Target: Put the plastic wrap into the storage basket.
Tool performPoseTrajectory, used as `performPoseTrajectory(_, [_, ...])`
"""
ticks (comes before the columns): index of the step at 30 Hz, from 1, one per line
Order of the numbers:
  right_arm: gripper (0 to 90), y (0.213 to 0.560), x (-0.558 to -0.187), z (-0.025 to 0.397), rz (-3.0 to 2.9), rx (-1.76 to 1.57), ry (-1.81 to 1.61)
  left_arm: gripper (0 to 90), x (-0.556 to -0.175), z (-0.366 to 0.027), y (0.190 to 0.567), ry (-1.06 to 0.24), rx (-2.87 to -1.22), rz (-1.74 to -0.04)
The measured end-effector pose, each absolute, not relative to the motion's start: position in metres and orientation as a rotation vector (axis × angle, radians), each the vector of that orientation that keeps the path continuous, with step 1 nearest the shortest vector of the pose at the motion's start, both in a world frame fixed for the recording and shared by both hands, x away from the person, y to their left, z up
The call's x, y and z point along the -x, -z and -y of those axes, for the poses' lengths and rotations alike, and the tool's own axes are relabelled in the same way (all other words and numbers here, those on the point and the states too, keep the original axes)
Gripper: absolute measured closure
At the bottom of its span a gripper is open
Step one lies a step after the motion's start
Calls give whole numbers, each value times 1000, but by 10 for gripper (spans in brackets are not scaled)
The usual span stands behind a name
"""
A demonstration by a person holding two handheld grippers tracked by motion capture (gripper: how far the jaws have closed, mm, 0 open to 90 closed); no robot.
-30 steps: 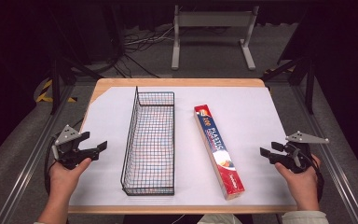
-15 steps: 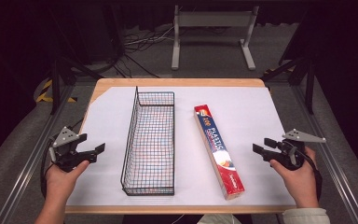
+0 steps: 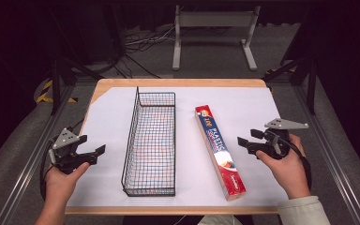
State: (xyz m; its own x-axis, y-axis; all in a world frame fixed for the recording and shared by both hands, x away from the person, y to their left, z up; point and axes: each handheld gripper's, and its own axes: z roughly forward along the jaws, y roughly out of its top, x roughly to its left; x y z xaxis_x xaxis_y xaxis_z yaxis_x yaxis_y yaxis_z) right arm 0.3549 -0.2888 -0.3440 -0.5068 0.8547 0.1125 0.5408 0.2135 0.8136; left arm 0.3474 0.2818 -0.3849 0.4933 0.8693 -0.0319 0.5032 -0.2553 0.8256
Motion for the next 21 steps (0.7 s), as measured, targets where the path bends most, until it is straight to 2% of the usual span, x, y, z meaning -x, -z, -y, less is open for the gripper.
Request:
performPoseTrajectory(13, [312, 328, -370, 240, -2188, -1327, -1264, 205, -348, -285, 385, -559, -1903, -1141])
performPoseTrajectory(18, [241, 327, -373, 228, -2183, -1318, -1238, 206, -347, -286, 385, -559, -1904, -1140])
performPoseTrajectory(21, [238, 329, -376, 224, -2170, -1325, -1189, 206, -348, -286, 386, -559, -1904, -1142])
